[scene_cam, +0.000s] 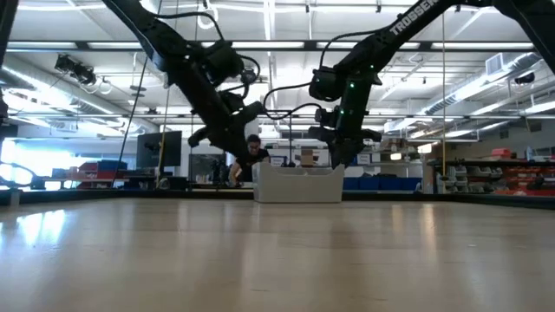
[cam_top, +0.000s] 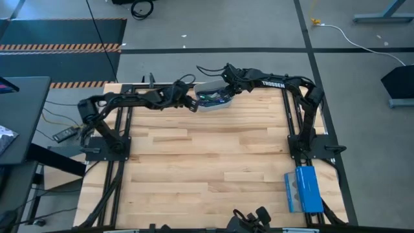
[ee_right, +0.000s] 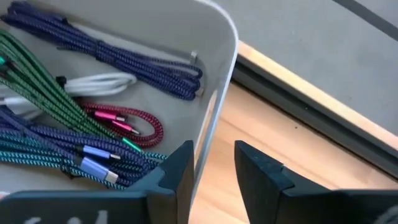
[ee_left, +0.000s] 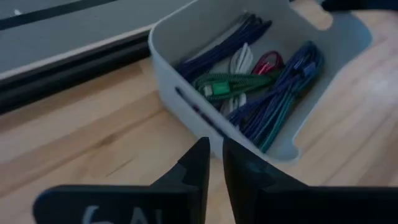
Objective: Pick and place USB-C Cables
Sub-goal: Move the bin to the center of the table
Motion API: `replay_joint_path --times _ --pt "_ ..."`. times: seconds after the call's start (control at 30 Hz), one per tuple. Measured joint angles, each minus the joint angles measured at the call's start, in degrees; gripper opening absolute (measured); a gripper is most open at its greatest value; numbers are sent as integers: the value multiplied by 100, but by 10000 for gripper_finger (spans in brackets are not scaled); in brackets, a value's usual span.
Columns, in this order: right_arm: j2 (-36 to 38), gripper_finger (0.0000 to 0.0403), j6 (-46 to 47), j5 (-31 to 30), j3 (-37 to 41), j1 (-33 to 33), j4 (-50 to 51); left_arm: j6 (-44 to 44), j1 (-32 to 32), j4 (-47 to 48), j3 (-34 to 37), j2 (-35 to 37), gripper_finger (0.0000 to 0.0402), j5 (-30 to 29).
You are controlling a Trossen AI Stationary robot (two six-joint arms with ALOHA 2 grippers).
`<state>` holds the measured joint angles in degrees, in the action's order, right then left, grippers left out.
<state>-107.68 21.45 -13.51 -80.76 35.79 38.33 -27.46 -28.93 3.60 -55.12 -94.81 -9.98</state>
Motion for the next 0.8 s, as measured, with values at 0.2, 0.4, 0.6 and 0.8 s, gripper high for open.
replay_joint_path --times 0.2,0.4,0.6,0.8 --pt "0 64 1 200 338 -17 -184 9 -22 30 -416 -314 37 22" --pt "33 11 -101 248 638 -133 -477 157 -11 161 -471 -345 29 24" --pt "31 6 161 314 641 -303 -333 399 -11 763 -471 -345 27 20" --pt "33 4 745 524 632 -518 203 461 -26 1262 -471 -345 27 -65"
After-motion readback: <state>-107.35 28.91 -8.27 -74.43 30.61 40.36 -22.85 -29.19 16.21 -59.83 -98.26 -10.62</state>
